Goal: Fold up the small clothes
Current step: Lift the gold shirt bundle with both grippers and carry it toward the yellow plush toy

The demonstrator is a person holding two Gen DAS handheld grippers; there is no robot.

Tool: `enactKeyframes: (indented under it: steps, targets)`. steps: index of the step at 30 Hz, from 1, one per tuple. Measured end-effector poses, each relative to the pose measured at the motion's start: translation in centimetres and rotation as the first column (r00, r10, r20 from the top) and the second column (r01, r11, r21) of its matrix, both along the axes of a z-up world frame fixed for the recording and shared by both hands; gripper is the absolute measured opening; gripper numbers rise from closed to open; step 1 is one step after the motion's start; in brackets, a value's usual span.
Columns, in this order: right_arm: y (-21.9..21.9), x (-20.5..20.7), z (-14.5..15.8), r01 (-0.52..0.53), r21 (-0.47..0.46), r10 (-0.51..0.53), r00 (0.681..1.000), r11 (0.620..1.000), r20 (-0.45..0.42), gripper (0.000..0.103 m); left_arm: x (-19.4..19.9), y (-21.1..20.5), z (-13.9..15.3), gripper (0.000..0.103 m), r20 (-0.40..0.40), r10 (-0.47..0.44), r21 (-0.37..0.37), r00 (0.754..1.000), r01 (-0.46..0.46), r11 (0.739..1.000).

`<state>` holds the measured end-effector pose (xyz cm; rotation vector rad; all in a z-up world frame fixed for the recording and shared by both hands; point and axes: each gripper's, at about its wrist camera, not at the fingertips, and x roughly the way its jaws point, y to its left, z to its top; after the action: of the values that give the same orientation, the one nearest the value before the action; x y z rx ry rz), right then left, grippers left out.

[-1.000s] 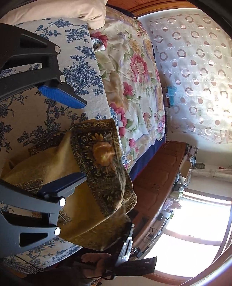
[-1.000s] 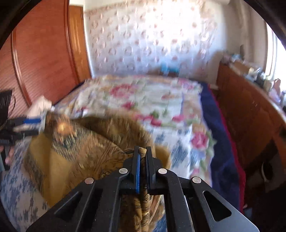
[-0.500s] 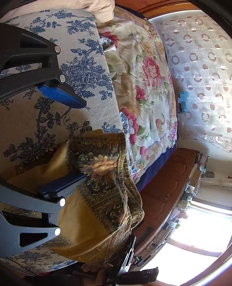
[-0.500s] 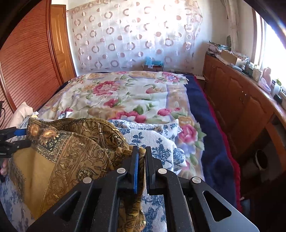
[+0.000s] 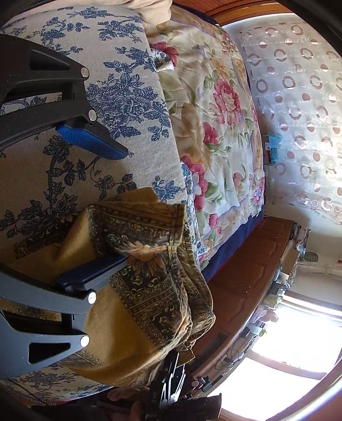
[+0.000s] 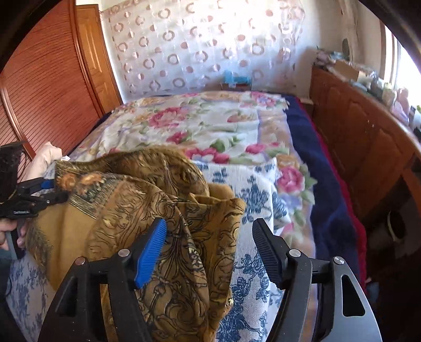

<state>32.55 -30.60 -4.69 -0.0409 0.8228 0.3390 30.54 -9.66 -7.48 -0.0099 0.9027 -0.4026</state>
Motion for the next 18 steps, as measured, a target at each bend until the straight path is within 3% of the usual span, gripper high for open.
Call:
enactKeyframes:
  steps: [6, 9, 10, 11, 13, 15, 17, 18]
  targets:
    - [-1.0, 1.4, -0.9, 0.003, 0.074, 0.001, 0.998, 0.997, -0.059, 0.070, 0.0, 0.0, 0.1, 0.075, -0.001, -0.003, -0.006, 1.000, 0.003, 1.000]
    - [-0.8, 1.6, -0.9, -0.009, 0.072, 0.013, 0.999, 0.997, -0.052, 0.070, -0.1, 0.1, 0.2, 0.067, -0.012, -0.014, -0.036, 1.000, 0.013, 0.999]
    - [-0.7, 1.6, -1.0, -0.023, 0.076, 0.027, 0.998, 0.997, -0.050, 0.066, -0.1, 0.0, 0.3, 0.060, -0.023, -0.026, -0.063, 0.999, 0.024, 0.998]
    - [-0.6, 1.6, -1.0, -0.037, 0.084, 0.041, 0.998, 0.996, -0.051, 0.055, -0.2, 0.0, 0.4, 0.054, -0.033, -0.037, -0.080, 0.999, 0.034, 0.996]
    - [-0.5, 1.7, -1.2, -0.066, 0.122, 0.074, 0.995, 0.990, -0.066, 0.044, -0.2, -0.4, 0.4, 0.047, -0.039, -0.052, -0.087, 0.998, 0.048, 0.995]
    - [-0.4, 1.8, -1.3, -0.074, 0.118, 0.082, 0.995, 0.990, -0.064, 0.038, -0.3, -0.7, 0.4, 0.039, -0.035, -0.057, -0.088, 0.998, 0.054, 0.995]
    - [-0.6, 1.7, -1.4, -0.082, 0.121, 0.090, 0.994, 0.989, -0.056, 0.025, -0.2, -0.5, 0.5, 0.017, -0.036, -0.052, -0.102, 0.998, 0.048, 0.994]
    - [-0.6, 1.6, -1.4, -0.084, 0.123, 0.091, 0.995, 0.989, -0.052, 0.021, -0.3, -0.3, 0.6, 0.012, -0.038, -0.057, -0.125, 0.998, 0.051, 0.991]
